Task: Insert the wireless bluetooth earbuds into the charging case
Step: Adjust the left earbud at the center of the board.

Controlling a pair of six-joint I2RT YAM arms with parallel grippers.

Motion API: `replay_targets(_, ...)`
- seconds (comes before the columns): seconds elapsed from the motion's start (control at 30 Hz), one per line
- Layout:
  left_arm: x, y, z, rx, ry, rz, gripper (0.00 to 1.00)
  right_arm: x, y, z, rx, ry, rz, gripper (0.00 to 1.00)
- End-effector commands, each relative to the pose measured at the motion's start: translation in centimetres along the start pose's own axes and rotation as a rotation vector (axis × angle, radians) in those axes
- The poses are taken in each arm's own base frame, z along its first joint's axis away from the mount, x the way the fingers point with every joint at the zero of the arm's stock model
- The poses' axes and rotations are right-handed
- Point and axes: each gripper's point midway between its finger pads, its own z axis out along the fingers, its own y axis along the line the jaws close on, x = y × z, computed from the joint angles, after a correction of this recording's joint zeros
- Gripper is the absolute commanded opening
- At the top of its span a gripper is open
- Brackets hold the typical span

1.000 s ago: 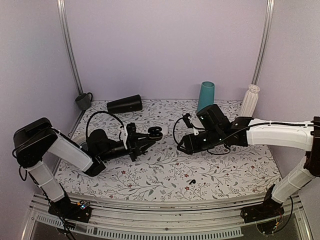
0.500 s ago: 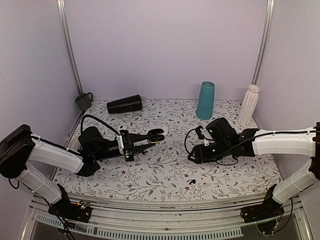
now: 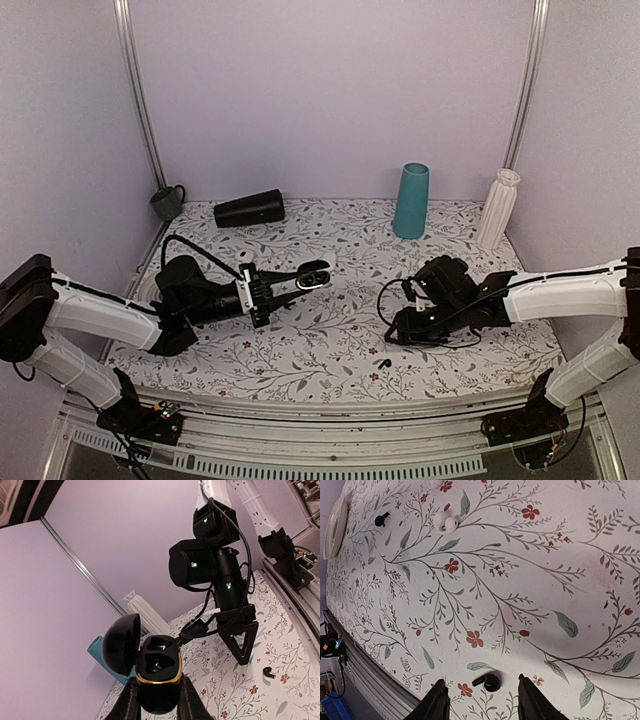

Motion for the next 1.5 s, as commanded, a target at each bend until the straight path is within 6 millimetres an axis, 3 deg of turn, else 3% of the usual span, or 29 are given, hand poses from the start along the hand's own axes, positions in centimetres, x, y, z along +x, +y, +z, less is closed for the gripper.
replay_targets(0.0, -0.4, -0.2, -0.3, -0.024, -0.021, -0.043, 0.0, 1.3, 0.0, 0.0, -0.036, 0.019, -0.016, 0.45)
replay_targets(0.1, 0.1, -0.5, -0.5, -0.027, -0.014, -0.087, 0.0, 2.0, 0.3, 0.6, -0.068, 0.045, -0.061, 0.4)
replay_targets(0.33, 0.4, -0.6, -1.4, -0.056, -0.014, -0.16, 0.0, 2.3, 0.9, 1.8, -0.109, 0.065, -0.069, 0.42)
replay_targets(0.5, 0.5, -0.4, -1.7, -0.07, -0.004, -0.175, 0.0, 3.4, -1.2, 2.2, 0.034, 0.142, 0.037, 0.32)
replay_targets(0.63, 0.4, -0.3, -1.9, -0.078, -0.003, -0.177, 0.0, 4.2, -0.7, 1.3, 0.055, 0.166, 0.127, 0.34)
replay_targets(0.77, 0.4, -0.2, -2.1, -0.089, -0.001, -0.182, 0.0, 4.9, 0.3, 0.8, 0.055, 0.184, 0.199, 0.42)
replay_targets(0.9, 0.2, 0.1, -2.4, -0.113, -0.009, -0.18, 0.0, 5.8, 0.2, 1.1, 0.081, 0.224, 0.238, 0.41)
replay_targets(1.2, -0.4, 0.7, -3.1, -0.145, -0.019, -0.173, 0.0, 6.1, 1.8, 3.1, 0.014, 0.293, 0.251, 0.36)
replay_targets(1.37, -0.6, 1.0, -3.1, -0.158, -0.02, -0.162, 0.0, 5.8, 1.0, 3.6, -0.005, 0.301, 0.277, 0.36)
replay_targets(1.47, -0.5, 1.1, -3.2, -0.166, -0.015, -0.157, 0.0, 4.6, 0.4, 3.6, -0.008, 0.27, 0.296, 0.36)
